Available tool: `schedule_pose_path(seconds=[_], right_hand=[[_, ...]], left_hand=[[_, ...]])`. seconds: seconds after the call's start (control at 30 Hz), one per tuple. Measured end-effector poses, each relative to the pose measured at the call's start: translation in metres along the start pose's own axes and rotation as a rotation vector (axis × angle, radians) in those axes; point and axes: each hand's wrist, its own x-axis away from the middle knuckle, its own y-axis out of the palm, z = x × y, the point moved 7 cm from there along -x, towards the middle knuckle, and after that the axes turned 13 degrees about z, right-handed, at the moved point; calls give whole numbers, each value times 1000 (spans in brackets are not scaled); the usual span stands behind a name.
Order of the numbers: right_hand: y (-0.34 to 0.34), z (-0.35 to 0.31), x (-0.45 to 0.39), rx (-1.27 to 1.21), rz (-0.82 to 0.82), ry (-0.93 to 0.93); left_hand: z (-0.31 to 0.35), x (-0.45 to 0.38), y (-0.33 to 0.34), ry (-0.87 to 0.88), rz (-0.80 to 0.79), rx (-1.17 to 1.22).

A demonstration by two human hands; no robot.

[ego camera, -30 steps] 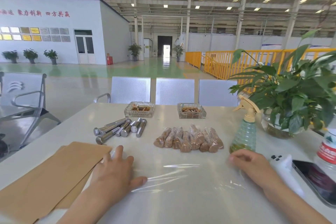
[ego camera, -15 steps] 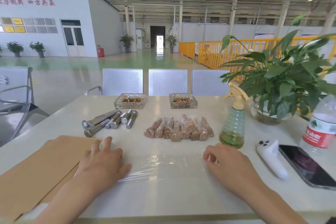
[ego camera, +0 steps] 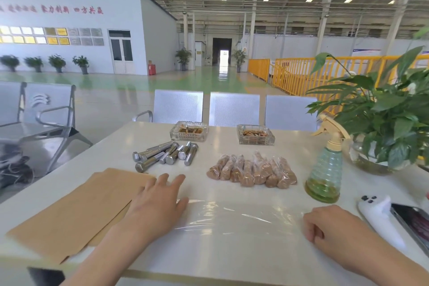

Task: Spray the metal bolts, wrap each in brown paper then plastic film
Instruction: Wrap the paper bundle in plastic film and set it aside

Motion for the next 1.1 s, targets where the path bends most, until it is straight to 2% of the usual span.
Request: schedule_pose_path(seconds=[0.1,0.17,0.27,0.37,0.57,0.7,0.77,0.8,0.87,0.93,0.97,1.03,1.1], right_hand=[[-12,1,-1,127,-2,39],[-24,4,-3,177,15,89],[-36,1,-9,36,85,128],[-35,-9,-11,-133,103,130],[-7,-20,-17,-262,-18,156],[1,-14,-21,-295,-38,191],[-8,0,-24,-372,38,263],[-18,13,-25,-431,139,333],[-45,48,-24,-478,446,504],[-70,79,-18,-529,741,652],[-77,91,-18,-594,834,709],[-81,107,-25,-694,905,774],[-80,114,-38,-720,862,795]], left_hand=[[-20,-13,-20,-115,188,148],[-53,-24,-26,-224,267,135],[-103,-32,-6,-336,104,148],[-129,-27,19,-362,-43,105],[-146,-20,29,-408,97,308],[-151,-23,20,-419,180,204],[-149,-20,9,-462,260,185],[-141,-20,-2,-450,322,209],[-106,-23,-33,-334,458,317],[-50,-26,-63,-127,530,432],[-18,-25,-73,-7,518,485],[45,-13,-73,216,398,545],[100,5,-51,413,227,534]])
